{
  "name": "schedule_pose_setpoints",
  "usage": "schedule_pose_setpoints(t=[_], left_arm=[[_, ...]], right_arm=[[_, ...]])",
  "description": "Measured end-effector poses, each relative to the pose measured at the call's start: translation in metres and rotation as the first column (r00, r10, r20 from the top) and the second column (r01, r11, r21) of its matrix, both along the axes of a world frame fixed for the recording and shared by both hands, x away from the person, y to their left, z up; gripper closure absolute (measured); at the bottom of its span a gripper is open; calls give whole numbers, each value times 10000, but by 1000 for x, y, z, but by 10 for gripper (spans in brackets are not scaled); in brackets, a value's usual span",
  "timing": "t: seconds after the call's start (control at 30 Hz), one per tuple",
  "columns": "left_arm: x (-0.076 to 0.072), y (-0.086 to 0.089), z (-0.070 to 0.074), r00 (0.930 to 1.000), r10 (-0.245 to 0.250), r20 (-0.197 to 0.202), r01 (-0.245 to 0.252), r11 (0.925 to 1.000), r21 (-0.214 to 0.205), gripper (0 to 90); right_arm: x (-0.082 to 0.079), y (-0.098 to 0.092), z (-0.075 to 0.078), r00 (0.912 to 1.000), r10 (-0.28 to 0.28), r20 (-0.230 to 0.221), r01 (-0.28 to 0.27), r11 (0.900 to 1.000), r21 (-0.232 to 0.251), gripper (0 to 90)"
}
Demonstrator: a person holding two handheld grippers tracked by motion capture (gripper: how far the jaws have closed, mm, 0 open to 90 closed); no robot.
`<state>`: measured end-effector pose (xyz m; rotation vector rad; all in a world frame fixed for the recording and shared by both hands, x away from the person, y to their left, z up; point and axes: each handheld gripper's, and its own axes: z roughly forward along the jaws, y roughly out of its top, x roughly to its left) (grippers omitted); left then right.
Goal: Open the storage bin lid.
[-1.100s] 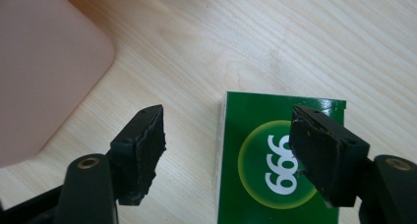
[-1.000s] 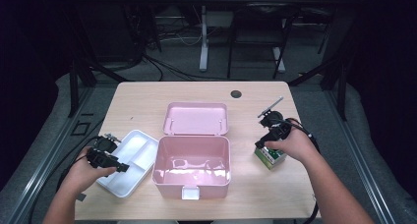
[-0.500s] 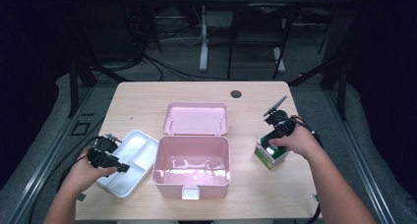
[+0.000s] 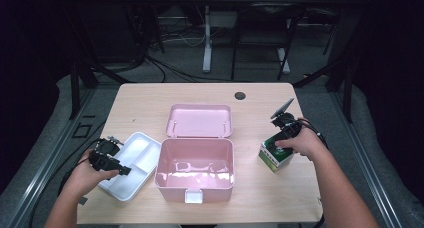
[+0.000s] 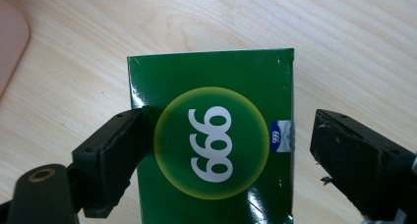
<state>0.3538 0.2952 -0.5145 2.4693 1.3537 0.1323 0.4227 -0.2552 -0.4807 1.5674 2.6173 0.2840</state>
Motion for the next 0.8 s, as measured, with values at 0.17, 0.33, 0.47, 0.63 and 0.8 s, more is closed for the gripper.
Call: schedule_pose_setpoints(t=[0.17,0.33,0.47,0.63,0.8], left_arm=[[1,-1,0,10000,-76,-33,76,10000,-44,404],[0,-1,-1,10000,-20,-67,20,10000,-85,404],[0,-1,-1,10000,-10,-64,9,10000,-96,404],[0,-1,-1,10000,-15,-85,14,9999,-101,404],[1,0,-2,9999,-5,-109,4,10000,-99,404]], right_arm=[[0,-1,-1,9999,12,-149,-11,9999,109,129],[-1,2,-2,9996,158,-214,-155,9998,146,128],[-1,5,-3,9993,247,-265,-246,9997,54,117],[-2,7,-4,9992,251,-321,-256,9996,-130,116],[-2,7,-5,9990,246,-372,-255,9994,-220,131]])
